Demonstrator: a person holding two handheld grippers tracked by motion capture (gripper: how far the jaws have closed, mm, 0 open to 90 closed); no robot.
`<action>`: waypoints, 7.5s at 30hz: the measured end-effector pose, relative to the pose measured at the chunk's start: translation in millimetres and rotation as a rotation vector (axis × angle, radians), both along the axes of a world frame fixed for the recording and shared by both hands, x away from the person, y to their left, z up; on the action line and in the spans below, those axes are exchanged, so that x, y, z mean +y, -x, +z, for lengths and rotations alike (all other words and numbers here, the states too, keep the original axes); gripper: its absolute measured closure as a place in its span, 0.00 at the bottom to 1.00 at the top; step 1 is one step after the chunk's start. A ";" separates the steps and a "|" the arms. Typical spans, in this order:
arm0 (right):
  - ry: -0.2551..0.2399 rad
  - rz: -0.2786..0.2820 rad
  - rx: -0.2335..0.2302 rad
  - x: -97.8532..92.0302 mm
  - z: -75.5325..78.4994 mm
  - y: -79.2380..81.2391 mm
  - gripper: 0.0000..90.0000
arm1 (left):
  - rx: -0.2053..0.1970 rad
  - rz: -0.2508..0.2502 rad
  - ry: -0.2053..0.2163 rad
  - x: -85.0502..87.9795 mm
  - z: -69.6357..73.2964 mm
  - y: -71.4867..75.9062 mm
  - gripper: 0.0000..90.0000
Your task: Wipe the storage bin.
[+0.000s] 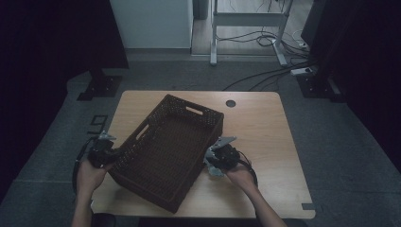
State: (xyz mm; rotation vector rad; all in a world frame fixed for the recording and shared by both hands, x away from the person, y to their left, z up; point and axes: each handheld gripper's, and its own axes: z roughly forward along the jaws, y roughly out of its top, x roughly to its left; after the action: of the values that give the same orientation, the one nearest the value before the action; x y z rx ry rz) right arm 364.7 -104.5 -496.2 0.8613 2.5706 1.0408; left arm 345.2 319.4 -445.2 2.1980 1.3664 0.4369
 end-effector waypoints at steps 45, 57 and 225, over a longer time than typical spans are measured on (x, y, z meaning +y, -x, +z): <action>-0.016 -0.183 -0.007 -36.6 7.2 -72.2 0.79 | 0.000 -0.008 -0.004 0.3 0.0 -0.4 0.91; -0.012 -0.235 -0.019 -44.1 7.5 -91.1 0.79 | 0.000 -0.015 -0.007 0.6 0.0 -0.8 0.91; 0.108 0.132 0.049 20.6 -16.4 22.0 0.78 | -0.003 0.010 -0.018 -3.6 0.0 0.6 0.90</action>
State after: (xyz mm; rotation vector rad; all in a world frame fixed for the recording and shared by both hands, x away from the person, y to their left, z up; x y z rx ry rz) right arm 342.8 -83.9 -512.5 0.7075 2.7284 0.9149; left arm 344.6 315.8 -445.2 2.2045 1.3780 0.4577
